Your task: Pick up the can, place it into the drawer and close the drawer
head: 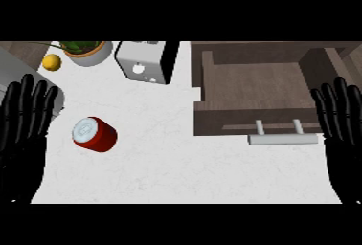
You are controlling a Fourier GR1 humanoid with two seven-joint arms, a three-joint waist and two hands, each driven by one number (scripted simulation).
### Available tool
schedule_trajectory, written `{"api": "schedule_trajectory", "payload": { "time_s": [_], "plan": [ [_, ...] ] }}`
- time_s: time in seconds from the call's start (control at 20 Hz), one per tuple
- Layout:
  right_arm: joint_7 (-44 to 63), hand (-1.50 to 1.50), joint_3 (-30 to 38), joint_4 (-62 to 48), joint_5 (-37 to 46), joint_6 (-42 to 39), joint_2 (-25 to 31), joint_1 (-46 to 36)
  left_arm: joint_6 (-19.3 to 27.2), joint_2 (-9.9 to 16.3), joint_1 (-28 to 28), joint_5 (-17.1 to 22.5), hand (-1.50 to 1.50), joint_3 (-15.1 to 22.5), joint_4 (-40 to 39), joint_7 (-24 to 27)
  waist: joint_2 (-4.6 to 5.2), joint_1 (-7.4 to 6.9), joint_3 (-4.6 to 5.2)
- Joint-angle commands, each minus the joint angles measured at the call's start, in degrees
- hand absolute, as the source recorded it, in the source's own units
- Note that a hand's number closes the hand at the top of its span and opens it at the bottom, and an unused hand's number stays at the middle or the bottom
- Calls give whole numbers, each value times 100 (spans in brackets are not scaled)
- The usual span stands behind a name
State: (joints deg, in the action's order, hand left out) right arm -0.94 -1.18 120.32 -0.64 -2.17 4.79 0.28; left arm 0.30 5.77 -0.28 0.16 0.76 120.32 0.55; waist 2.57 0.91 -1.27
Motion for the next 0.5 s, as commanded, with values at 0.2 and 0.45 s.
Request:
{"api": "schedule_trajectory", "payload": {
  "time_s": [0.2, 0.45],
  "plan": [
    [-29, -150, 235, 291, 122, 162, -9, 162, 543, -274, -1080, -602, -150, 21, -935, -9, -254, -21, 126],
    [981, -150, 109, -361, 310, 464, -213, 573, 1130, -472, -247, -1145, -150, 115, -825, -1821, -264, -73, 118]
  ]
}}
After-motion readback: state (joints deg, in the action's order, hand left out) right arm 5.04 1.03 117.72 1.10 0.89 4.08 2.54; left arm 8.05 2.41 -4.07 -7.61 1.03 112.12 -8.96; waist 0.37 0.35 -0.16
